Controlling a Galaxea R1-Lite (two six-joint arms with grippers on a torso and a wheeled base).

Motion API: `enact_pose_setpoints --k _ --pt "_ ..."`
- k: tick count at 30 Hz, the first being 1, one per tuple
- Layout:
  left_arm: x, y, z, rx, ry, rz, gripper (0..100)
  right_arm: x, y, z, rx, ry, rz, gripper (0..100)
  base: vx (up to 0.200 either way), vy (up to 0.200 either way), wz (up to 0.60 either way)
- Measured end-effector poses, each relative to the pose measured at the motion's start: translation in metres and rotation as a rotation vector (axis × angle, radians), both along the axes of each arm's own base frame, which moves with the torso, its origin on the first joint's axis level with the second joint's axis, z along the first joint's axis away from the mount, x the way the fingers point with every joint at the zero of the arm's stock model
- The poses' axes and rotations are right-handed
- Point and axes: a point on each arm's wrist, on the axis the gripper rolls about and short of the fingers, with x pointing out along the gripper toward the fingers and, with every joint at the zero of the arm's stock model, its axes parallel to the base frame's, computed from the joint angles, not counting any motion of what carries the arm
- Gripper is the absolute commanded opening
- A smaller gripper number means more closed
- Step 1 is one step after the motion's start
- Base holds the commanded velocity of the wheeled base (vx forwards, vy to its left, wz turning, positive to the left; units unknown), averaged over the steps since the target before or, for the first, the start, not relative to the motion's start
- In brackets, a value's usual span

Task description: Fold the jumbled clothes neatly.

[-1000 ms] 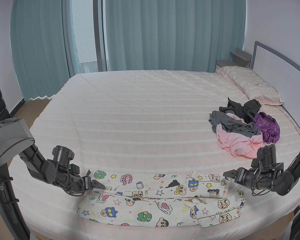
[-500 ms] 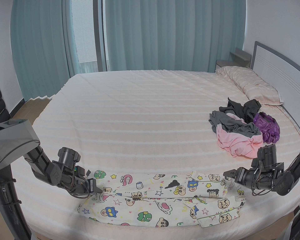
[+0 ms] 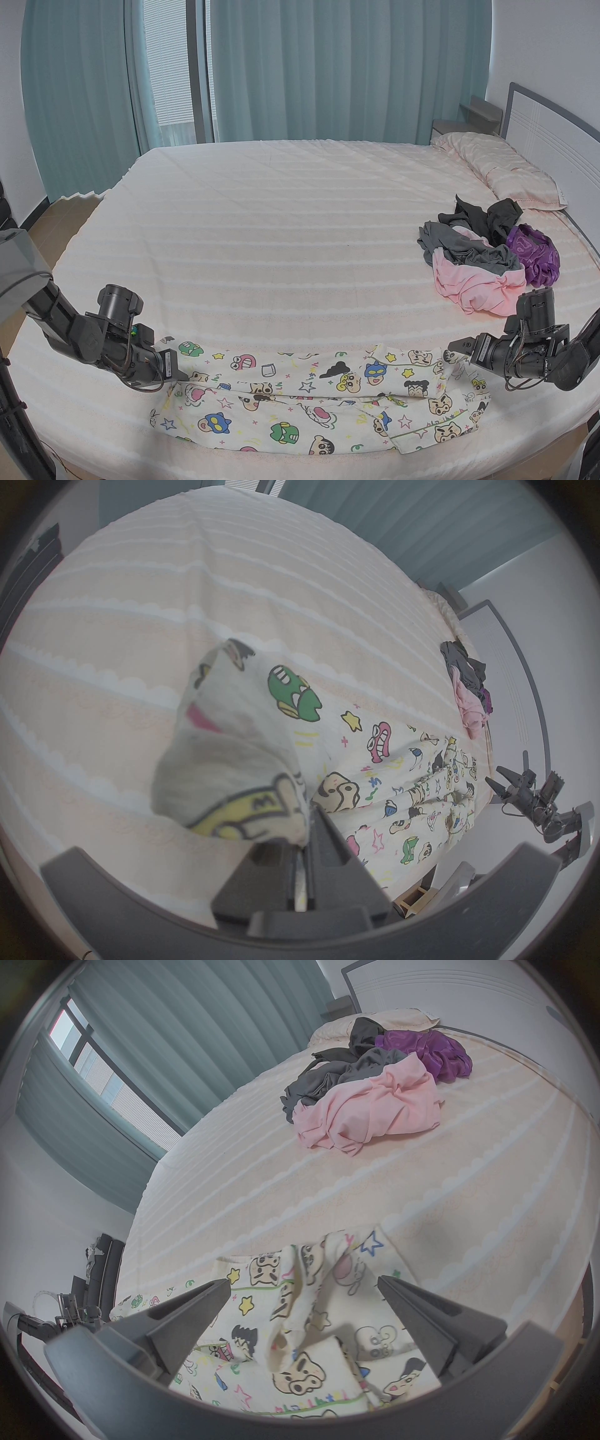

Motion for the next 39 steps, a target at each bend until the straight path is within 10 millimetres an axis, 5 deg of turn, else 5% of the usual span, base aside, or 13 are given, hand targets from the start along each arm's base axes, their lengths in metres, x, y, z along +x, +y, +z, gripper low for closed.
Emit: enact_pose_setpoints --k 26,33,39 --pt "-0.007 0.101 0.074 0.066 -0.085 0.238 0 -0.001 -0.002 0.007 0.006 -0.027 -0.008 100 0.0 0.0 0.0" --pt "-0.008 0.096 0.088 0.065 -0.112 0.253 0 -0.002 -0.003 0.01 0.008 -0.035 -0.009 100 0.0 0.0 0.0" --pt "-0.007 0.042 0.094 0.058 -0.093 0.2 0 -0.002 -0.003 0.011 0.009 -0.039 -0.008 100 0.0 0.0 0.0"
